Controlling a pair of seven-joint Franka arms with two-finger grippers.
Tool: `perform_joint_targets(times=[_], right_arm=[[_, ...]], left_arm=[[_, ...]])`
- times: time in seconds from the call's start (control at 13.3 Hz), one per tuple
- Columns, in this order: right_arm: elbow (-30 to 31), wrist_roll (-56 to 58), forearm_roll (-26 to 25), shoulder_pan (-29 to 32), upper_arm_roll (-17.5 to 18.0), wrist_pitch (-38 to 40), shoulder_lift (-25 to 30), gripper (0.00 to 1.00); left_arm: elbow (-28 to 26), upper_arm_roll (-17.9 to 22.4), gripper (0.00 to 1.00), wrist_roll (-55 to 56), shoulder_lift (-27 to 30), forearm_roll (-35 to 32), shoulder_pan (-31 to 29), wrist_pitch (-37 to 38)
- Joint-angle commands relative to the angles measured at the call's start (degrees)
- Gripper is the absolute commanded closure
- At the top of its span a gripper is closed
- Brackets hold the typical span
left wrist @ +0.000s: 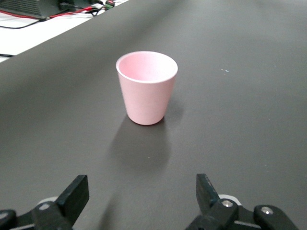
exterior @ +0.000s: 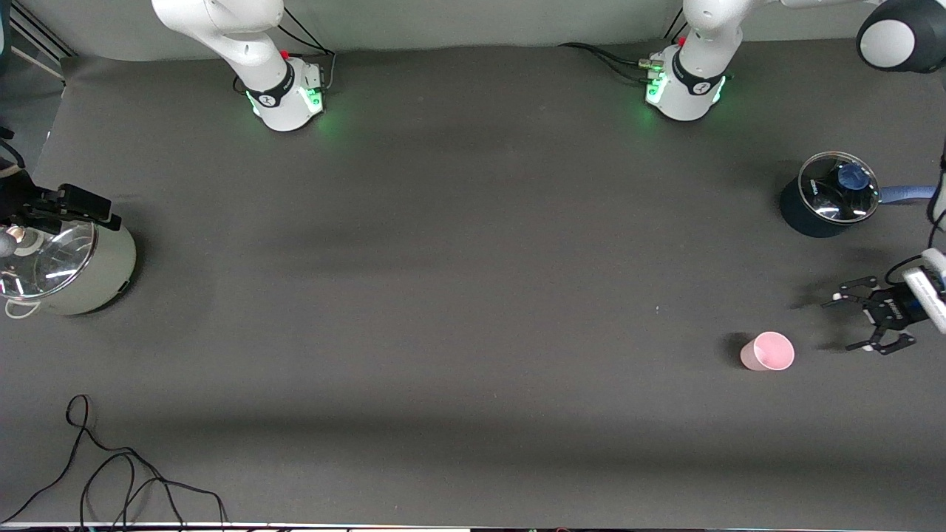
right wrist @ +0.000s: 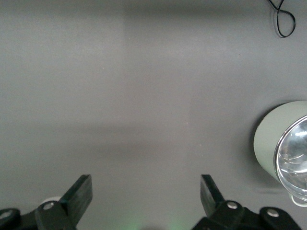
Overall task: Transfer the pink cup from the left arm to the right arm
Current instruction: 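Lower the left gripper around the pink cup and close it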
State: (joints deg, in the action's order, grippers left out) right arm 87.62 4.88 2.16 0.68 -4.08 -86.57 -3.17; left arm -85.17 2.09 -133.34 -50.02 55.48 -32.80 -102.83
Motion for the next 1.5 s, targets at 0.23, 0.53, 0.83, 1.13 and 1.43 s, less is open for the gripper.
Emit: perform_joint_targets(times=[0.23, 0.53, 0.83, 1.13, 1.43], right_arm=[[-0.8, 1.3, 0.3, 0.2, -0.1, 0.5, -0.2, 0.00], [-0.8, 1.3, 0.3, 0.3, -0.1, 0.5, -0.3, 0.00], [-0.8, 1.4, 0.3, 0.4, -0.1, 0.5, -0.3, 0.00], [-0.9, 1.3, 0.5, 0.5, -0.8, 0.5, -0.3, 0.00], [-0.6, 1.4, 0.5, 0.4, -1.9, 0.6, 0.0, 0.00]], left_arm=[[9.2, -2.4, 0.00, -1.8, -7.2, 1.2, -0.3, 5.3], [13.4, -3.3, 0.01, -1.4, -10.0, 1.3, -0.3, 7.8], [13.6, -4.2, 0.01, -1.6, -11.3, 1.4, -0.3, 7.5], [13.5, -4.3, 0.01, -1.6, -11.9, 2.4, -0.3, 7.5], [13.0, -5.0, 0.00, -1.7, -12.6, 4.3, -0.3, 7.6]])
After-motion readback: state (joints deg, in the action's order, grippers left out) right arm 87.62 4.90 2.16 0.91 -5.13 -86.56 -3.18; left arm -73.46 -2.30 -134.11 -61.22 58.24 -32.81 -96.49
